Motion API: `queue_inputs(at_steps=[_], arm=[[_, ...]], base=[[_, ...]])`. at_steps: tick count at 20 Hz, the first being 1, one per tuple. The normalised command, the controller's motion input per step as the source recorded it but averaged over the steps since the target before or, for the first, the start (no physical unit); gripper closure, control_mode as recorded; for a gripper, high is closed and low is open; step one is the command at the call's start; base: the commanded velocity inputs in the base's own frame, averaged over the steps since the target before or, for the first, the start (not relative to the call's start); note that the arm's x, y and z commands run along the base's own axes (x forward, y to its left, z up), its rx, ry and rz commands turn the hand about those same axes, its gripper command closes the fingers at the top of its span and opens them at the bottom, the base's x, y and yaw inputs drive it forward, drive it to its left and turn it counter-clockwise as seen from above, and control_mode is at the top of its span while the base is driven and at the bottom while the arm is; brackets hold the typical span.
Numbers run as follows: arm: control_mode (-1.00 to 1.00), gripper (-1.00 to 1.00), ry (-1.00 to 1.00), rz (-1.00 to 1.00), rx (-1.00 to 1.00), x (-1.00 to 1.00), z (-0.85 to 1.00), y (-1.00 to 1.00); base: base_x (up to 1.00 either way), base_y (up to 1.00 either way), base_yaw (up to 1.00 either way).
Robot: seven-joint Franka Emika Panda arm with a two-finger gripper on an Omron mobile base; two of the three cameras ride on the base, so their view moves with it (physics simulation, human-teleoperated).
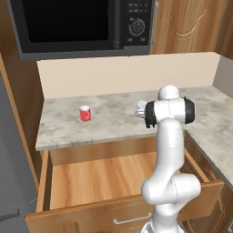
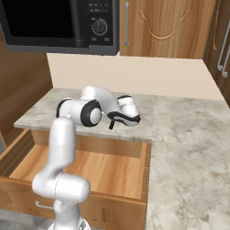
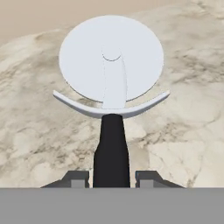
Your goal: Pick the pizza cutter from the drawer and place it on the counter.
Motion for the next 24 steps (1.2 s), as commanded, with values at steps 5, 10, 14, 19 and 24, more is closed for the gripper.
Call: queue_inputs(at_steps=[5, 10, 14, 19, 24], arm=[[-1.00, -1.00, 0.25, 0.00, 0.02, 0.68, 0.72, 0.05], [-1.00, -1.00, 0.05, 0.01, 0.08, 0.27, 0.97, 0.01], [-1.00, -1.00, -0.08, 0.14, 0.04, -0.19, 1.00, 0.18], [-1.00, -1.00, -0.12, 0.08, 0.00, -0.93, 0.75, 0.60], [-1.00, -1.00, -0.04, 0.06, -0.04, -1.00, 0.40, 0.98]], base=[[0.00, 0.00, 0.00], [0.00, 0.00, 0.00], [0.00, 0.00, 0.00], [0.00, 0.00, 0.00], [0.00, 0.00, 0.00]])
